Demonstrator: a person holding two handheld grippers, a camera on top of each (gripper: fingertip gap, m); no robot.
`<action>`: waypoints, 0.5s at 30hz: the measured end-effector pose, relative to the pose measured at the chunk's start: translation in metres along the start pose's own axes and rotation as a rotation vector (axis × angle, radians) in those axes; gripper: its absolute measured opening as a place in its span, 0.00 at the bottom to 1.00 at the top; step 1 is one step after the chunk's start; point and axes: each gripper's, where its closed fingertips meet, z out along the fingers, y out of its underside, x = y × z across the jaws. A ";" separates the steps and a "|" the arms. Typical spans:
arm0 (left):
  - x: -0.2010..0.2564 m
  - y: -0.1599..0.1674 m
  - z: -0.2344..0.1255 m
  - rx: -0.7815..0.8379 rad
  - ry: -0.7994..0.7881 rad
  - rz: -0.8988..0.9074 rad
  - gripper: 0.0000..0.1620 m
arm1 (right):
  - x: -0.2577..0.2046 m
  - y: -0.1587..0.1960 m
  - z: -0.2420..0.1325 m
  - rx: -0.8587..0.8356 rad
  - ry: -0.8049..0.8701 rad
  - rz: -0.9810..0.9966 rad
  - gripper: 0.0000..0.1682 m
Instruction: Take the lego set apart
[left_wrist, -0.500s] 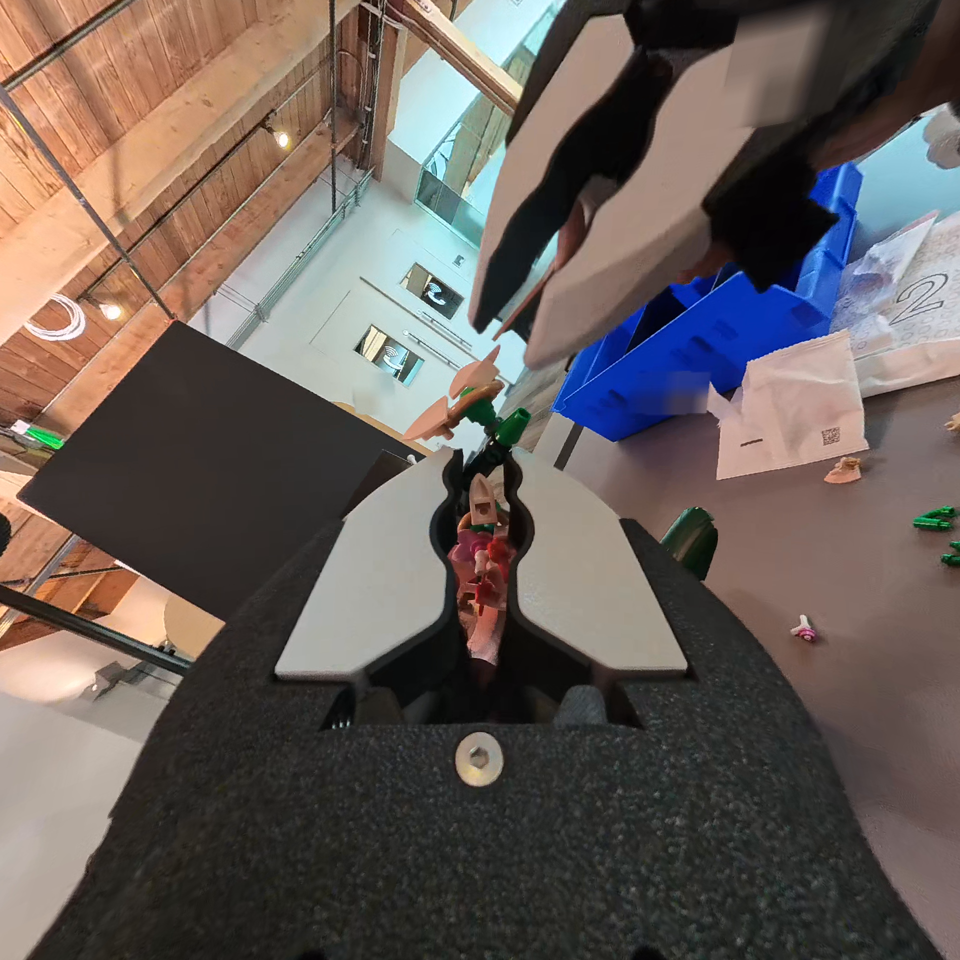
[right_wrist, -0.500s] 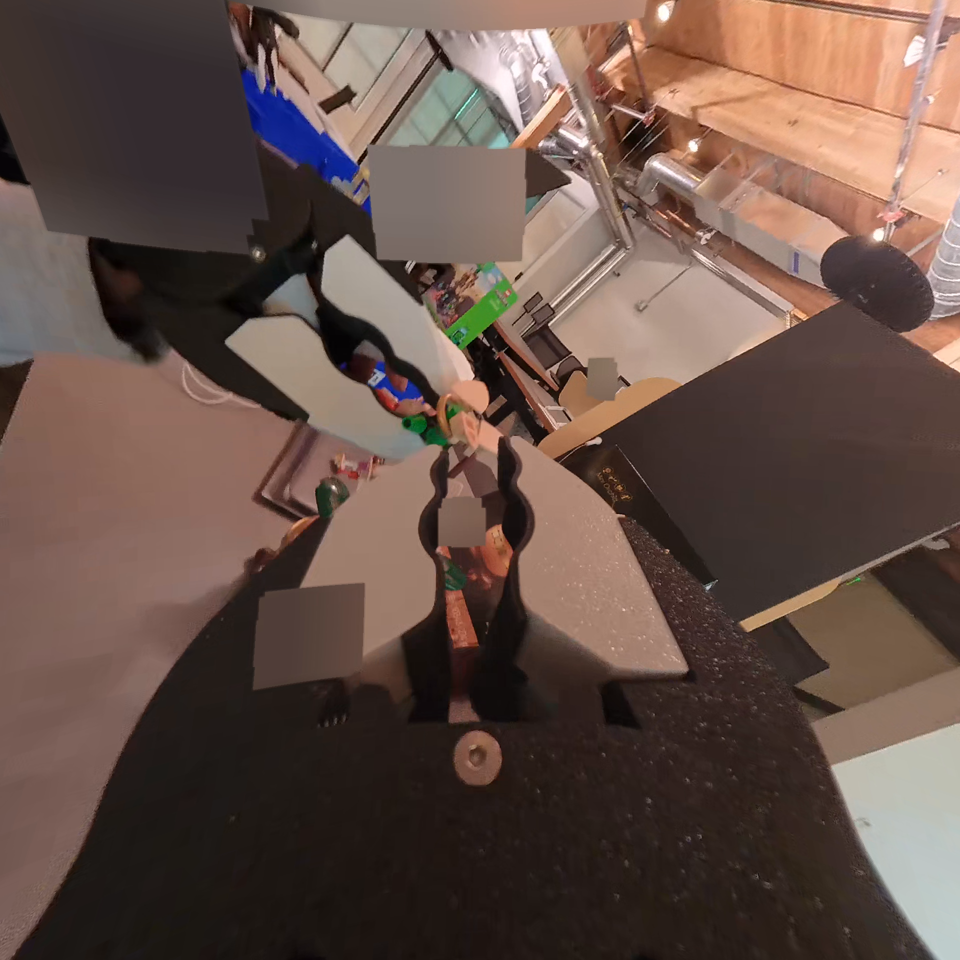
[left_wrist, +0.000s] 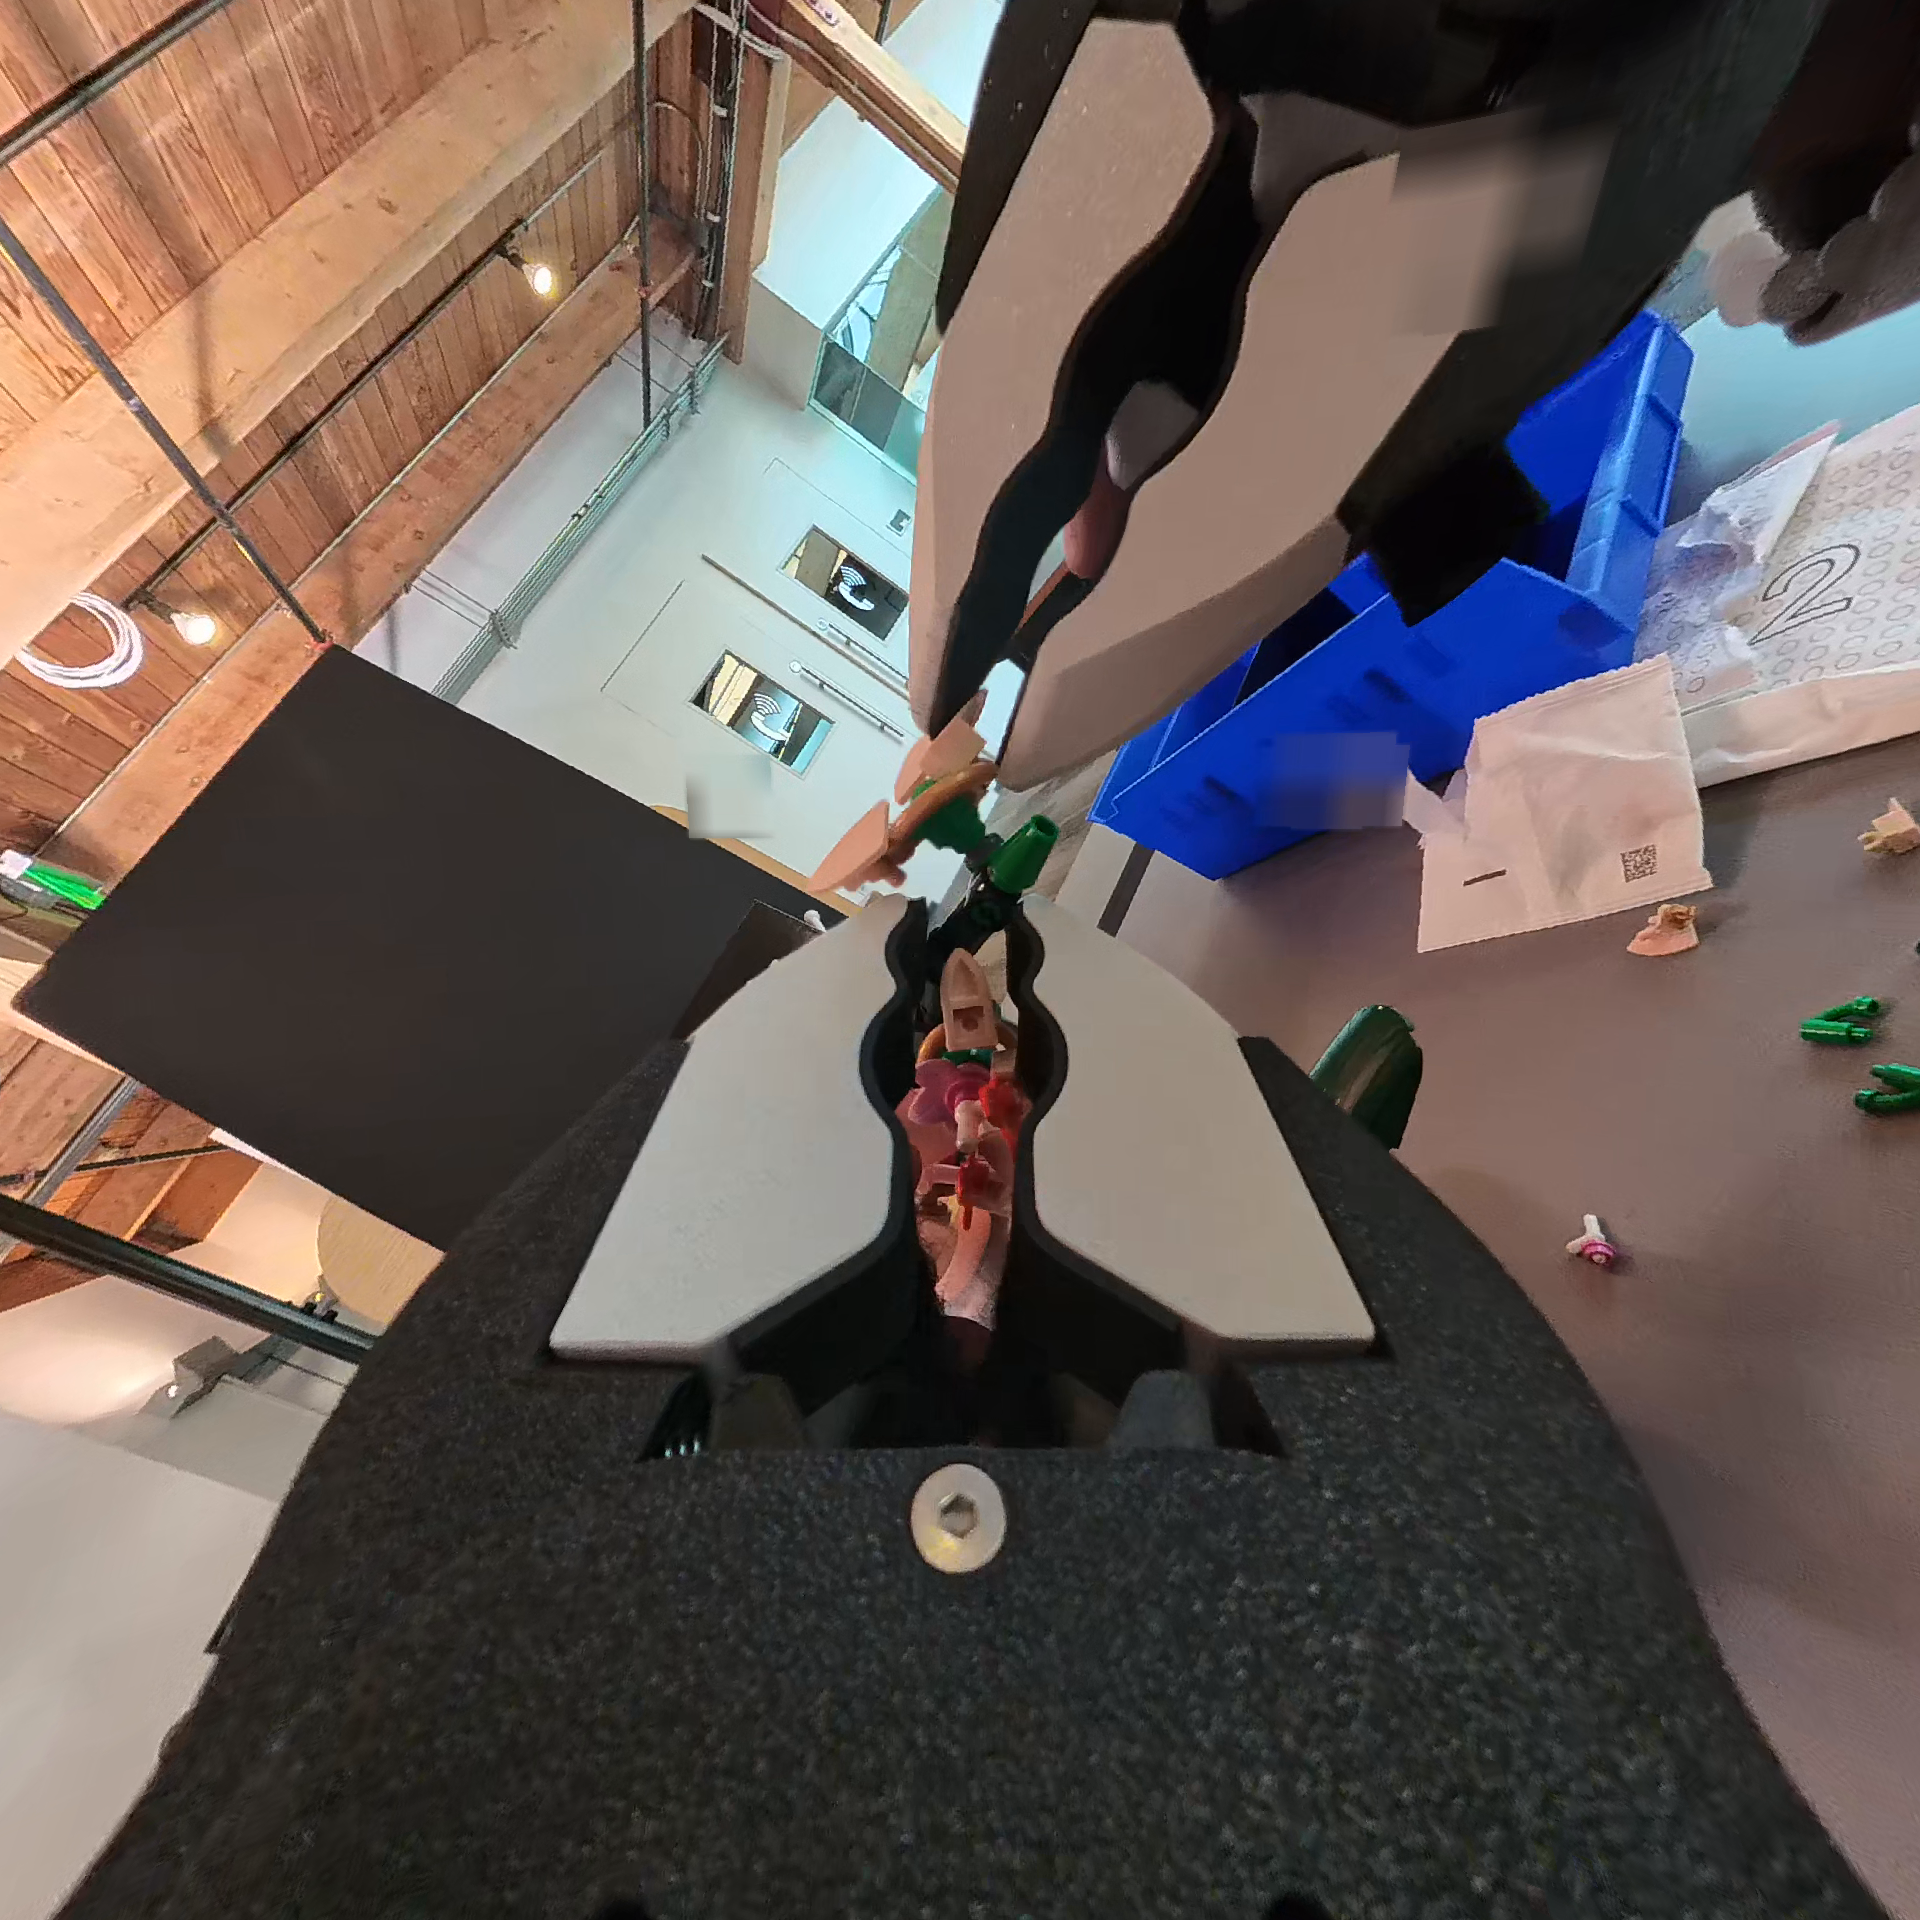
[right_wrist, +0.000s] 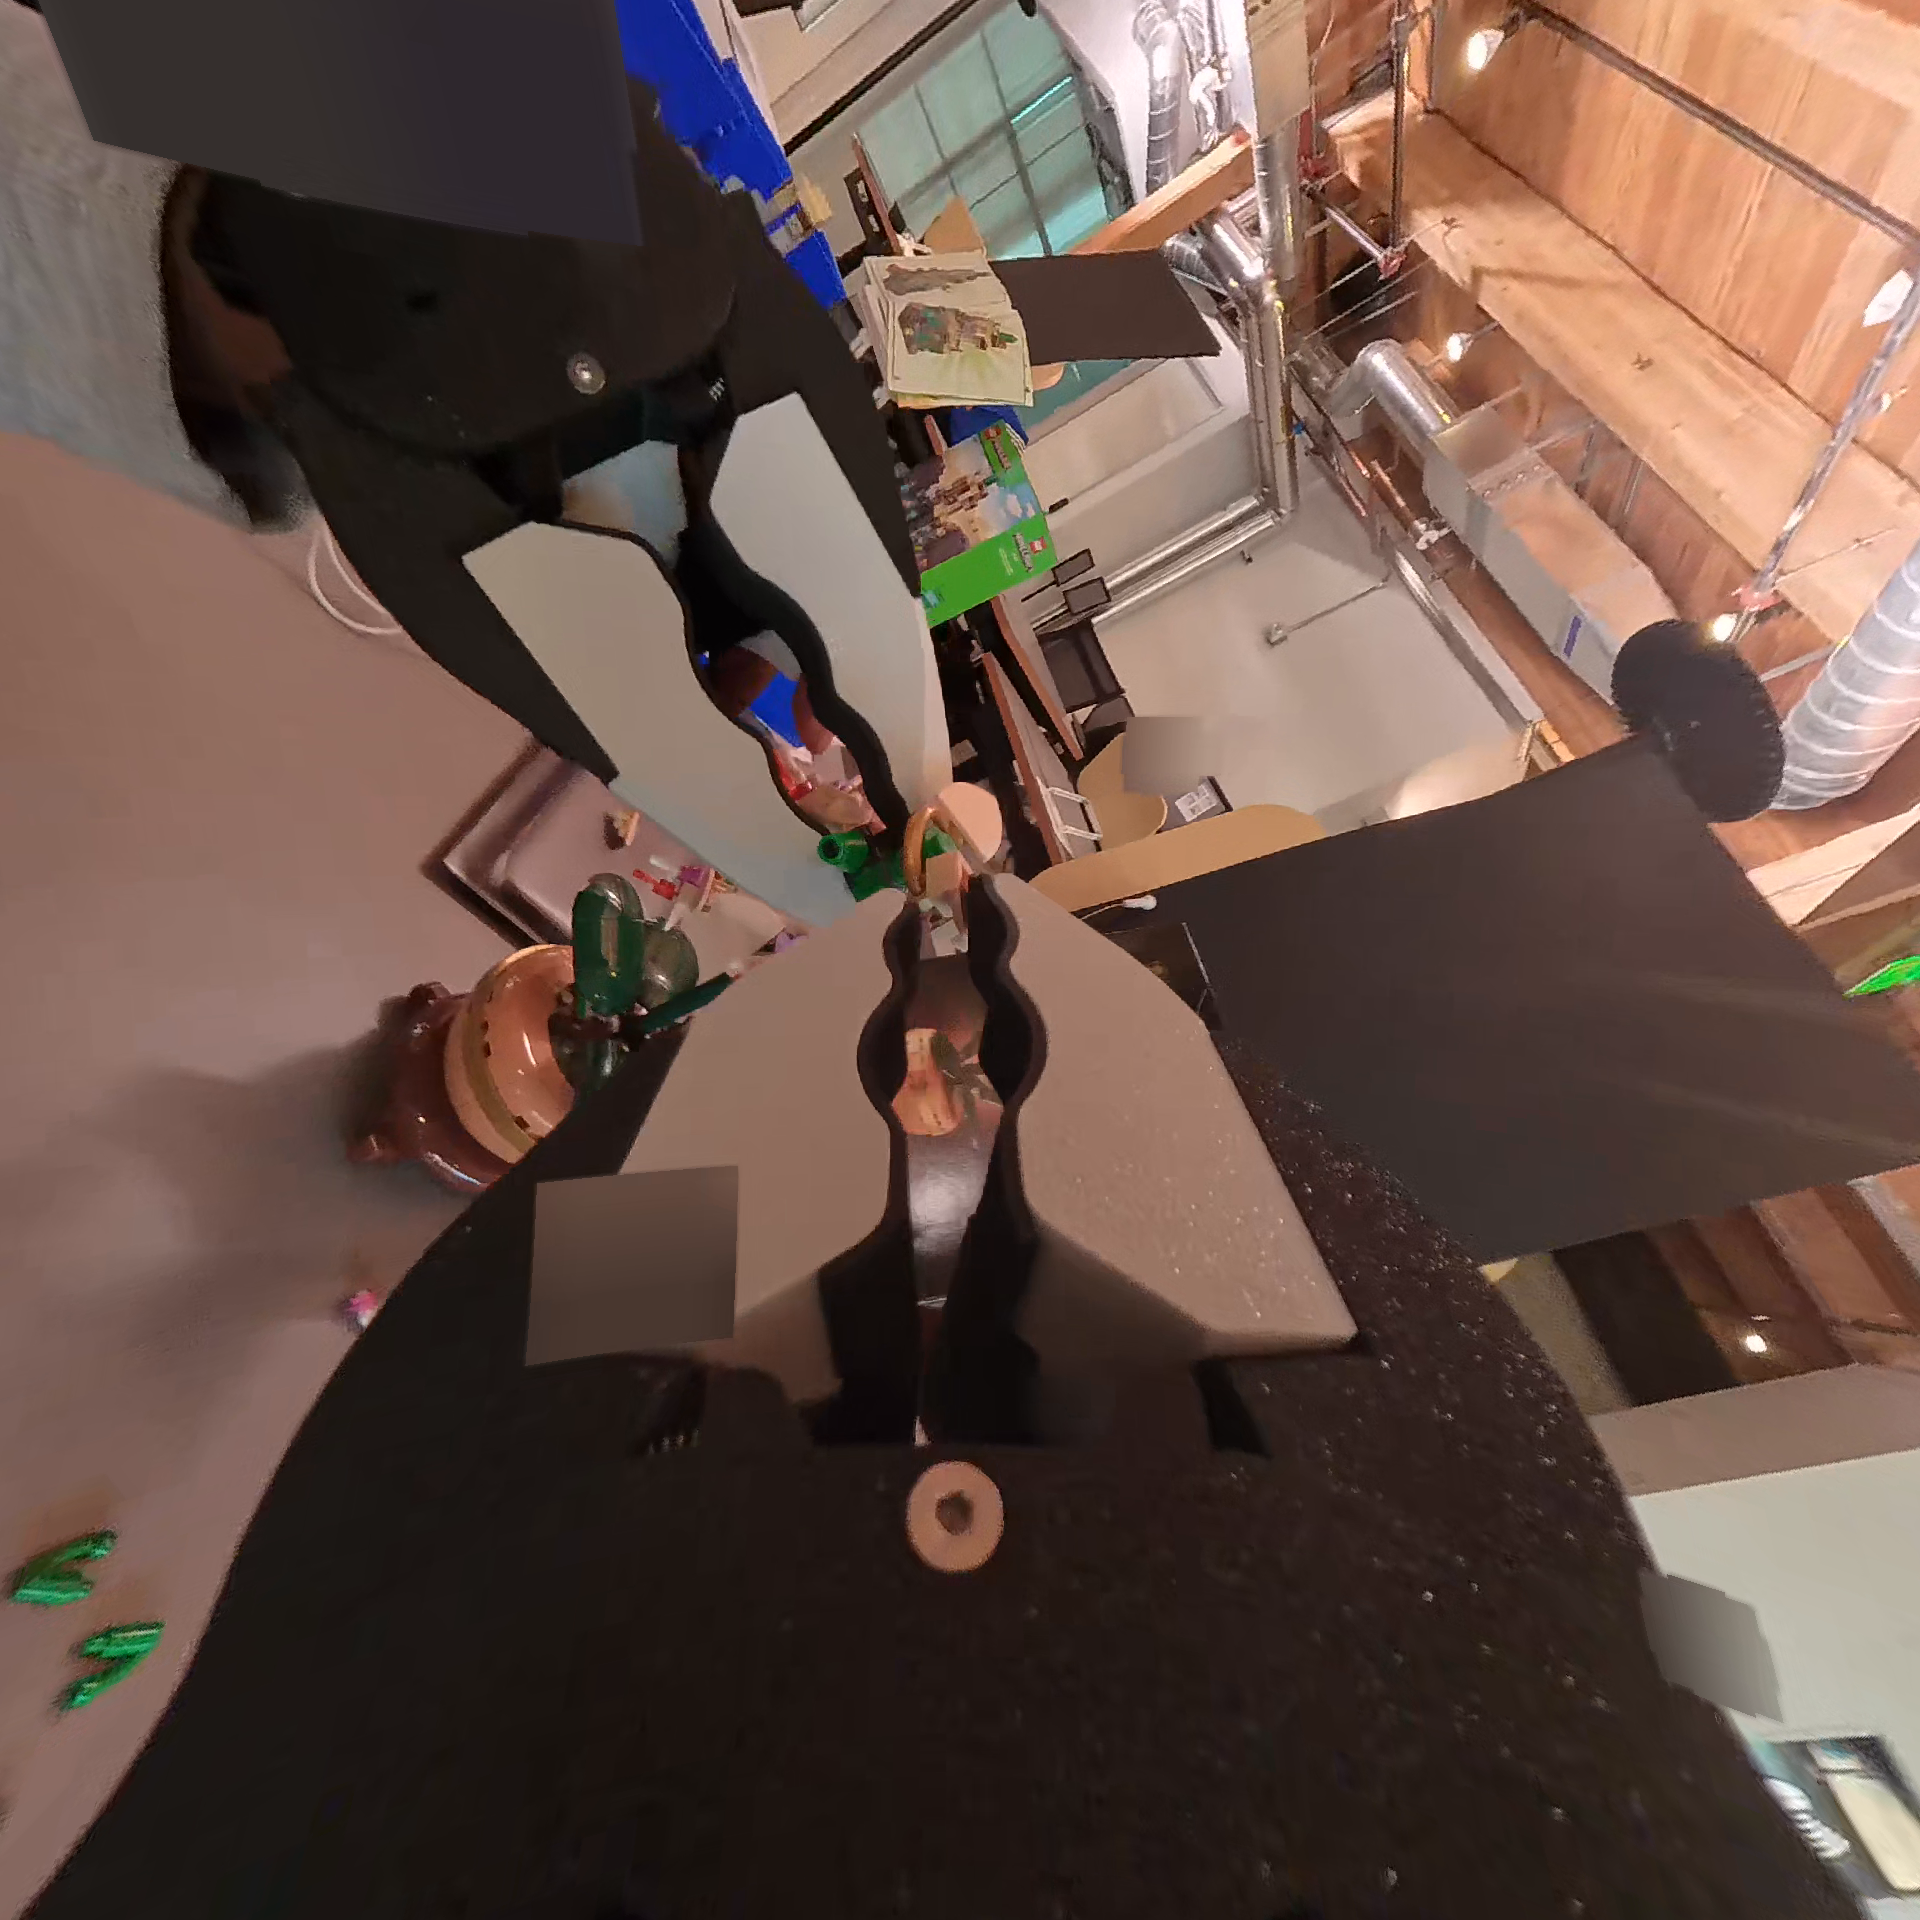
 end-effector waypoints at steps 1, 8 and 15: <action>0.000 0.000 0.000 0.000 -0.003 0.008 0.08 | 0.001 -0.001 0.000 0.008 0.006 0.020 0.05; -0.002 0.000 -0.001 -0.005 -0.017 0.014 0.08 | 0.004 -0.001 0.002 0.039 0.083 0.186 0.05; -0.007 0.000 -0.002 -0.004 -0.043 -0.007 0.07 | 0.009 -0.001 0.004 0.050 0.278 0.306 0.05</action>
